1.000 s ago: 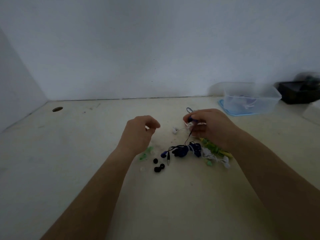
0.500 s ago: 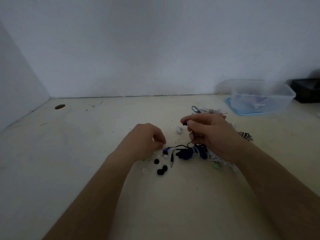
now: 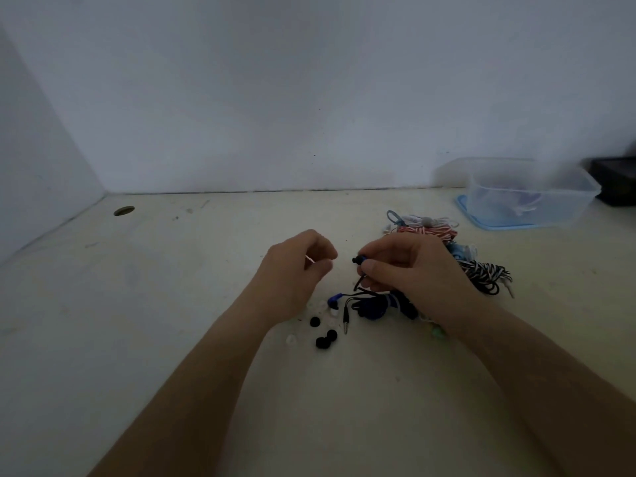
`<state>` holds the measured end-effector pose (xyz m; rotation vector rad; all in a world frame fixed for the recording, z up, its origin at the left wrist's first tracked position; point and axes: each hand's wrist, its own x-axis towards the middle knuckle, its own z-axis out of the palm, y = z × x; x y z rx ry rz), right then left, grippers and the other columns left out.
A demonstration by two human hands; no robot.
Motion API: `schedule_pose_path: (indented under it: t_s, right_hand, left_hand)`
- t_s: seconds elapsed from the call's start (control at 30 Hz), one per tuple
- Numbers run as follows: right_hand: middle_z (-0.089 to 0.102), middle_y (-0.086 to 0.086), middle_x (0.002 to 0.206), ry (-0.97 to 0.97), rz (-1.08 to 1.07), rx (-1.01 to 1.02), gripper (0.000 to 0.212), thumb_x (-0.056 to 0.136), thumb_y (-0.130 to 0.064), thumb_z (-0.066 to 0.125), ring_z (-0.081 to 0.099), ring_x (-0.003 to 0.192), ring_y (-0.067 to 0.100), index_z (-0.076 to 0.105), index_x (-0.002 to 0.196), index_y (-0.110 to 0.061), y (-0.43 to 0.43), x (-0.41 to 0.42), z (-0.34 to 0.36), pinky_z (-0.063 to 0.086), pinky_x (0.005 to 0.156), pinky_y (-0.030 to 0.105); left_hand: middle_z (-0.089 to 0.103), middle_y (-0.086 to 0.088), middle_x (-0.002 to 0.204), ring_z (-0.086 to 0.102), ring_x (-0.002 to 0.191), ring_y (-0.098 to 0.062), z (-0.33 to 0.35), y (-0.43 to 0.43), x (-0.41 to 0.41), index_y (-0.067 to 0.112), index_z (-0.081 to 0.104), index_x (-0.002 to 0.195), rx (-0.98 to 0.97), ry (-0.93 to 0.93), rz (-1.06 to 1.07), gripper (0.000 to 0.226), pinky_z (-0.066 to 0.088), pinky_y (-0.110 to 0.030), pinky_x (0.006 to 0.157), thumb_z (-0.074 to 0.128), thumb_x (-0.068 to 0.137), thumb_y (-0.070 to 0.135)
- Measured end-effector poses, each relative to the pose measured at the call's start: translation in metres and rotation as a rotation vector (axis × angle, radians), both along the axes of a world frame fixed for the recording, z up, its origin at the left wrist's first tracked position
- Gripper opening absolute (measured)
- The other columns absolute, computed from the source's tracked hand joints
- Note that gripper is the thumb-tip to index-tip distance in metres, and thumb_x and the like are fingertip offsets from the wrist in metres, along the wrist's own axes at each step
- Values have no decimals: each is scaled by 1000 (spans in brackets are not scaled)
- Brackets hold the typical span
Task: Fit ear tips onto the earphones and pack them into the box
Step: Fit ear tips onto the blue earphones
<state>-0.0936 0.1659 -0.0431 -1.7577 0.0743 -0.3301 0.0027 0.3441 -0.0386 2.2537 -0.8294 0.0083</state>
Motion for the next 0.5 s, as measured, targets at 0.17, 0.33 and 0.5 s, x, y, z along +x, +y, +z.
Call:
schedule_pose_path:
  t_s: [0.17, 0.33, 0.5]
  right_hand:
    - [77, 6, 85, -18, 6, -29, 10, 89, -7, 70, 75, 77, 21, 73, 98, -10, 0, 1, -1, 62, 75, 32]
    - [76, 4, 86, -35, -3, -74, 10, 90, -12, 70, 74, 76, 17, 73, 100, -14, 2, 2, -2, 61, 71, 27]
    - [75, 2, 85, -42, -17, -102, 10, 90, -14, 71, 73, 74, 18, 73, 99, -15, 2, 2, -3, 62, 70, 28]
  left_hand:
    - [72, 5, 85, 71, 76, -10, 4, -1, -7, 25, 73, 96, -270, 159, -41, 18, 56, -24, 75, 71, 87, 10]
    - [71, 0, 87, 73, 78, -13, 5, -3, -11, 22, 70, 102, -387, 229, -54, 28, 56, -22, 72, 79, 80, 7]
    - [71, 1, 87, 72, 80, -14, 4, -6, -14, 20, 69, 107, -389, 190, -87, 34, 59, -27, 76, 78, 79, 3]
